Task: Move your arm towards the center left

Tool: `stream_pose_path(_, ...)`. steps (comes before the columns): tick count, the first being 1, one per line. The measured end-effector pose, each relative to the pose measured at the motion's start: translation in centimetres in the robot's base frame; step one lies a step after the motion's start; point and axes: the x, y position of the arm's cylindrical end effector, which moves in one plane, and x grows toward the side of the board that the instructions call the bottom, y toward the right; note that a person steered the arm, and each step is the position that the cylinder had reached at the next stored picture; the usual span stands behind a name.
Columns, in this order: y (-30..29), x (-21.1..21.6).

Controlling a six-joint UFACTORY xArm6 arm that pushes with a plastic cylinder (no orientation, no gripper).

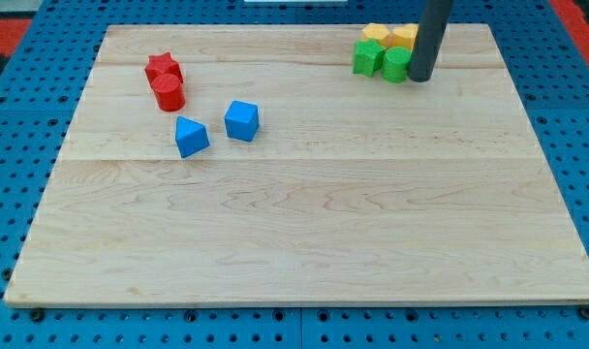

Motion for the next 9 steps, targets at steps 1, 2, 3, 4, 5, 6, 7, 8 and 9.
stream_pose_path(1,0.0,-0.3)
stream_pose_path(2,0.0,-0.3)
stream_pose_path(3,0.0,1.0)
stream_pose_path(4,0.0,3.0)
stream_pose_path(5,0.0,5.6)
stream_pose_path(6,0.0,7.7)
stream_pose_path(7,-0.3,9.7)
stream_pose_path(8,-4.2,10.6)
stream_pose_path(9,-8.1,13.1)
